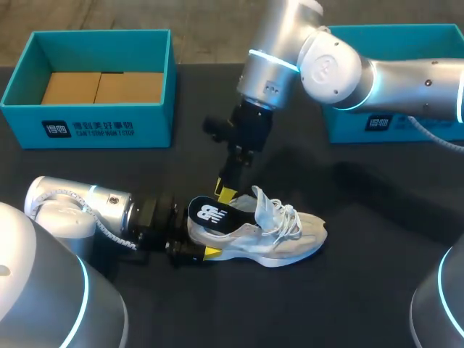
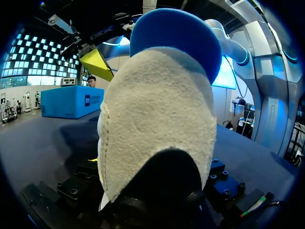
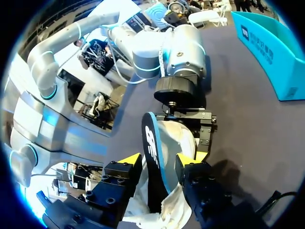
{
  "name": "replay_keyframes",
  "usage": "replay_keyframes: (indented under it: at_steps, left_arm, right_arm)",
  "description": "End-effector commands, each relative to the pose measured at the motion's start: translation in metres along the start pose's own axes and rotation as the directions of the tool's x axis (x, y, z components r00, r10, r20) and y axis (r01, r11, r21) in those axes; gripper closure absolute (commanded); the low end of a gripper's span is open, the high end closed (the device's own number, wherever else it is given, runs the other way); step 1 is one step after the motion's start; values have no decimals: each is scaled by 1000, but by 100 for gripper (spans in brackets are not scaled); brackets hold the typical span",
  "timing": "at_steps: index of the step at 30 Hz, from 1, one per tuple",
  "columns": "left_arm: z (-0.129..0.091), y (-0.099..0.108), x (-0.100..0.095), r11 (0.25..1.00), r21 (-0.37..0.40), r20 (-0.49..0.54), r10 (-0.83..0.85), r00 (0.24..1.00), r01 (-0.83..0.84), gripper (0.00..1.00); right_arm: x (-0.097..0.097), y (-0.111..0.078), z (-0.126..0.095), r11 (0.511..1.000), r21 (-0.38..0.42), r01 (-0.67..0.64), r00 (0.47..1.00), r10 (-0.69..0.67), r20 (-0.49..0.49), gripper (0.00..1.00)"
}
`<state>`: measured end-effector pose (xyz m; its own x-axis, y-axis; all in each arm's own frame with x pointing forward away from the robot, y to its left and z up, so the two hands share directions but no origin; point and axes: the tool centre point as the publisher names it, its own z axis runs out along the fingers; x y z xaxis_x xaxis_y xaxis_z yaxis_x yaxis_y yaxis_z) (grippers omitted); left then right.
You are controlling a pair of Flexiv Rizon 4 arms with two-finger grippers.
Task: Take the shoe out of the shoebox, open the shoe tongue, remove and reinsert the insole, then place the shoe into the shoebox
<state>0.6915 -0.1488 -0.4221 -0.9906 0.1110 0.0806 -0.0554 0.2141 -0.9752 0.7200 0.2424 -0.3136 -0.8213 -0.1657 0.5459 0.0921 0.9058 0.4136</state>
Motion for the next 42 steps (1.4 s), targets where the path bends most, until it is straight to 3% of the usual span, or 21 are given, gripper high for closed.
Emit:
replay_keyframes:
  at_steps: [1, 42]
  left_arm:
    - [0, 1, 0, 1000, -1, 1, -1, 1000, 1, 100]
    - [0, 1, 0, 1000, -1, 1, -1, 1000, 1, 100]
  right_arm:
    - [0, 3, 10, 1000, -1, -1, 1000, 1, -3, 54]
    - [9, -10, 30, 998, -54, 18, 996, -23, -88, 68]
